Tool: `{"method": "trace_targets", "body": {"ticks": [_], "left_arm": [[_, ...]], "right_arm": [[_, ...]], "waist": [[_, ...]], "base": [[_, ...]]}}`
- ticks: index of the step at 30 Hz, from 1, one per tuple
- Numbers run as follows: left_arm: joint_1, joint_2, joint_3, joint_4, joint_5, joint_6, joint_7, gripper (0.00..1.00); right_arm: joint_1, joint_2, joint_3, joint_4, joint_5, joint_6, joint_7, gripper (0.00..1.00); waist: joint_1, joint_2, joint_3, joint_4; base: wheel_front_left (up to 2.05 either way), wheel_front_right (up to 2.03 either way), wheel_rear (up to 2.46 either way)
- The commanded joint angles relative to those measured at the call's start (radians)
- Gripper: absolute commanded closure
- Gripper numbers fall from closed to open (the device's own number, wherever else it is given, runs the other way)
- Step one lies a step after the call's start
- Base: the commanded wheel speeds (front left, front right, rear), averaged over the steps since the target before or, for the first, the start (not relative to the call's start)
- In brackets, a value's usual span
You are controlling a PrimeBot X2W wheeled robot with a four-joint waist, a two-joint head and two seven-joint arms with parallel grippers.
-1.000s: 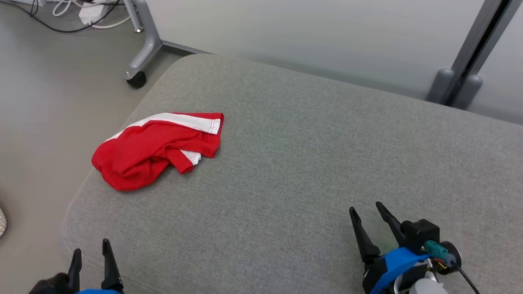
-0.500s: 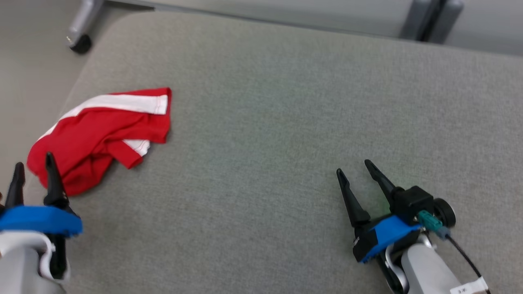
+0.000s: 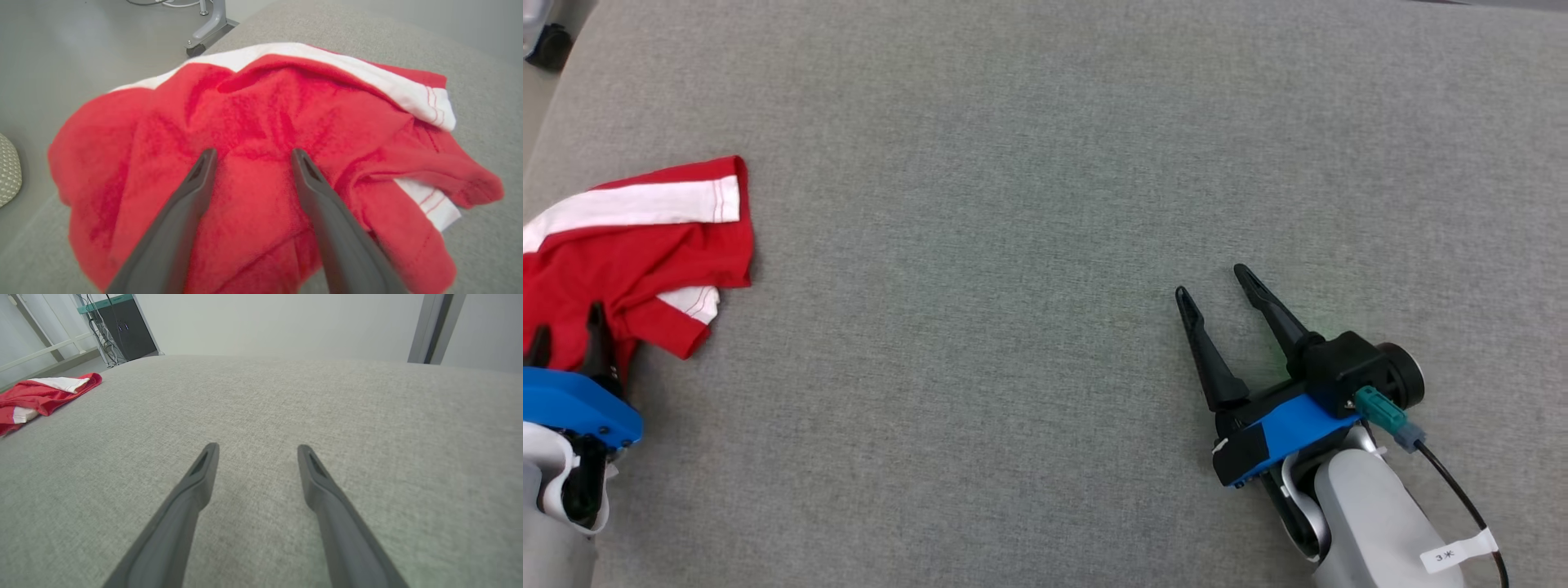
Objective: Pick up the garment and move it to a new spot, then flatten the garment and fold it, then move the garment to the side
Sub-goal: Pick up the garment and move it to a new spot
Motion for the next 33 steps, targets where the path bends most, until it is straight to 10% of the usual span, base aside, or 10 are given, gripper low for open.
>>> {"method": "trace_targets", "body": {"ticks": [1,2,3,4,17,33], "left_arm": [[-0.017,0.005,-0.020,0.025,-0.034,0.002,0.036,0.00],[-0.014,0.004,-0.042,0.033,-0.048,0.002,0.064,0.00],[-0.014,0.008,-0.061,0.038,-0.061,0.002,0.077,0.64],[-0.015,0.017,-0.068,0.045,-0.070,0.002,0.066,1.00],[-0.074,0.107,-0.106,-0.204,-0.053,0.002,-0.090,1.00],[0.025,-0.075,-0.200,-0.620,0.131,0.002,-0.090,1.00]], "right_arm": [[0.010,-0.013,-0.011,0.013,-0.002,-0.001,0.002,0.00],[0.012,-0.012,-0.013,0.012,-0.001,-0.001,0.002,0.00],[0.015,-0.012,-0.017,0.011,0.001,-0.001,0.002,0.00],[0.018,-0.012,-0.018,0.011,0.003,-0.001,0.002,0.00],[0.053,-0.009,-0.020,0.008,0.061,0.000,0.001,0.00],[0.160,-0.008,-0.015,-0.011,0.118,0.000,0.001,0.00]], "waist": [[-0.0001,0.0000,-0.002,-0.009],[-0.0001,0.0000,-0.004,-0.014],[-0.0001,0.0000,-0.006,-0.017],[-0.0001,0.0000,-0.008,-0.020],[-0.0001,0.0000,-0.096,-0.068],[-0.0001,0.0000,-0.208,-0.287]], "base": [[0.00,0.00,0.00],[0.00,0.00,0.00],[0.00,0.00,0.00],[0.00,0.00,0.00],[0.00,0.00,0.00],[0.00,0.00,0.00]]}}
